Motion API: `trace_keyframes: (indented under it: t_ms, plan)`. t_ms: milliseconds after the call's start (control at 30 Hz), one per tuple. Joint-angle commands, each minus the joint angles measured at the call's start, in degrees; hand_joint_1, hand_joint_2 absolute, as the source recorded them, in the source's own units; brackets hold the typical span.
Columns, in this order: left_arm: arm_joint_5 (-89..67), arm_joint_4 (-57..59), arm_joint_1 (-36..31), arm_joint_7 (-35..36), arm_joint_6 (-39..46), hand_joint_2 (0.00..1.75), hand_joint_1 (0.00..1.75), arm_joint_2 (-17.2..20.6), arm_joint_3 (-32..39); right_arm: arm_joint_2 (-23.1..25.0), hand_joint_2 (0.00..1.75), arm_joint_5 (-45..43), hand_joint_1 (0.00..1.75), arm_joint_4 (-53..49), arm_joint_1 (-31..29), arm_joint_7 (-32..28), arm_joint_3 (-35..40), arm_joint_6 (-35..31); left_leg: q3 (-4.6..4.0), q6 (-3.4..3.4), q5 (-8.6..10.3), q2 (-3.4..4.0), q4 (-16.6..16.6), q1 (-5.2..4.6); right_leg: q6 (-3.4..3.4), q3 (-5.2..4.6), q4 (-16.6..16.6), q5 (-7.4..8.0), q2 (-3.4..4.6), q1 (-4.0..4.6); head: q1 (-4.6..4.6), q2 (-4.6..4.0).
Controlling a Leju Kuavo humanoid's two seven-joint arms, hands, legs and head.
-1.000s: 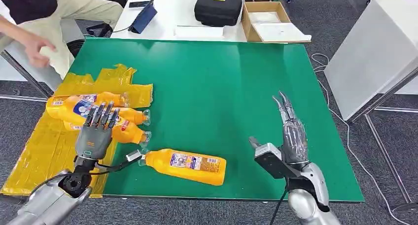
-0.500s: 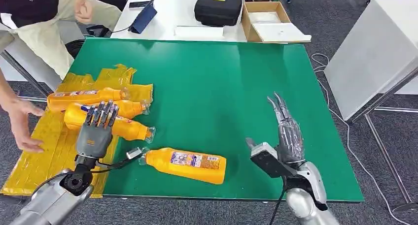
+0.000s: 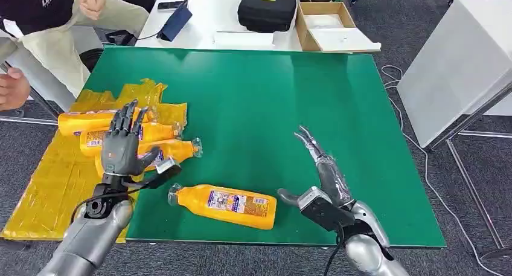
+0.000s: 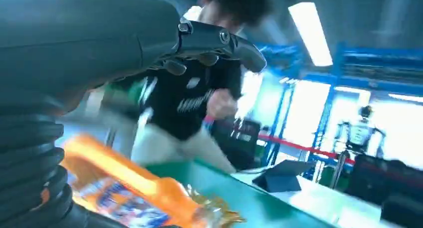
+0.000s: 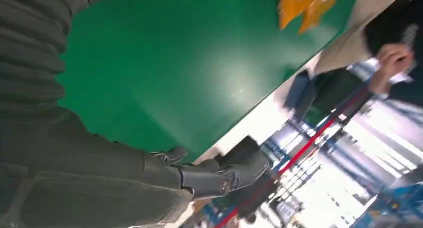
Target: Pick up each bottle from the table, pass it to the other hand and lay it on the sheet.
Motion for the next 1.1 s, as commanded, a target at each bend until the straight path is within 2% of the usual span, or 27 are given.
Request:
trace_keyframes:
  t_ms: [33,167,400,467,533,600,667,700,867,967,1100]
  plan:
    - [5.04,-1.32,-4.57,-1.74,-0.08,1.75,0.0,-4.2,2.34,-1.64,1.75,-2.43,0.0,-0.12,-6.05,-0.99,4.75,0.51,0.16,-0.17,-0.07,-0.03,0.02,0.04,-0.12,0.17,0.0,-0.07,-0.08,0.05,0.0,0.0]
    - [7.2,-3.79,-5.15,-1.97,-1.52,1.75,0.0,-3.77,1.53,-1.63,1.75,-2.87,0.0,-0.87,-7.02,-0.72,4.69,0.16,0.04,-0.12,-0.02,0.02,0.03,0.03,-0.08,0.04,0.04,-0.01,-0.04,0.03,0.0,0.0]
    - [7.38,-3.54,-4.95,-1.82,-1.5,1.75,0.0,-3.73,1.55,-1.82,1.75,-2.84,0.0,-0.76,-6.68,-0.76,4.87,0.13,0.31,-0.18,-0.1,-0.01,0.0,0.04,-0.14,0.32,0.0,-0.12,-0.1,0.04,0.0,0.0]
    - [7.38,-3.54,-4.95,-1.82,-1.5,1.75,0.0,-3.73,1.55,-1.82,1.75,-2.84,0.0,-0.76,-6.68,-0.76,4.87,0.13,0.13,-0.11,-0.03,0.01,0.0,0.04,-0.1,0.14,0.01,-0.04,-0.06,0.04,0.02,0.0]
    - [7.38,-3.54,-4.95,-1.82,-1.5,1.75,0.0,-3.73,1.55,-1.82,1.75,-2.84,0.0,-0.76,-6.68,-0.76,4.87,0.13,0.46,-0.26,-0.16,-0.02,0.0,0.04,-0.22,0.47,0.01,-0.18,-0.13,0.05,0.02,0.0]
    - [12.4,-7.25,-5.91,-4.23,-0.89,1.75,0.0,-2.96,0.93,-1.89,1.75,-2.95,0.0,-1.5,-7.27,-1.15,4.88,-0.95,0.03,-0.08,0.01,0.02,0.0,0.04,-0.08,0.04,0.0,0.0,-0.04,0.04,0.0,0.0]
    - [15.09,-12.33,-5.53,-4.65,-0.97,1.75,0.0,-2.25,0.77,-1.72,1.75,-2.97,0.0,-1.53,-7.08,-0.96,4.71,-1.12,0.3,-0.25,-0.15,-0.03,0.09,0.07,-0.21,0.32,0.09,-0.17,-0.14,0.08,0.0,0.0]
    - [17.74,-15.9,-5.03,-5.21,-1.7,1.75,0.0,-2.07,0.84,-1.62,1.75,-2.5,0.0,-1.29,-6.94,-0.62,4.88,-1.24,0.06,-0.16,-0.06,-0.01,0.1,0.08,-0.14,0.08,0.08,-0.07,-0.09,0.08,0.0,0.0]
    - [25.1,-25.34,-3.68,-7.32,-2.6,1.75,0.0,-3.63,1.17,-1.32,1.75,2.13,0.0,0.87,-7.73,2.96,7.59,-0.72,0.07,-0.12,-0.05,0.05,0.05,0.08,-0.11,0.09,0.02,-0.04,-0.02,0.08,0.0,0.0]
    - [26.74,-24.89,-4.17,-7.55,-3.52,1.75,0.0,-5.02,0.33,-1.78,1.75,6.06,0.0,1.37,-8.7,5.78,9.83,-0.18,0.12,-0.1,-0.05,0.05,0.01,0.06,-0.1,0.15,-0.01,-0.03,-0.02,0.06,0.0,0.0]
    - [26.83,-23.79,-4.65,-7.78,-3.38,1.75,0.0,-5.19,-0.01,-1.6,1.75,6.25,0.0,1.26,-9.13,6.18,9.97,-0.06,0.33,-0.2,-0.11,0.03,0.0,0.05,-0.17,0.34,-0.01,-0.11,-0.07,0.06,-0.02,0.0]
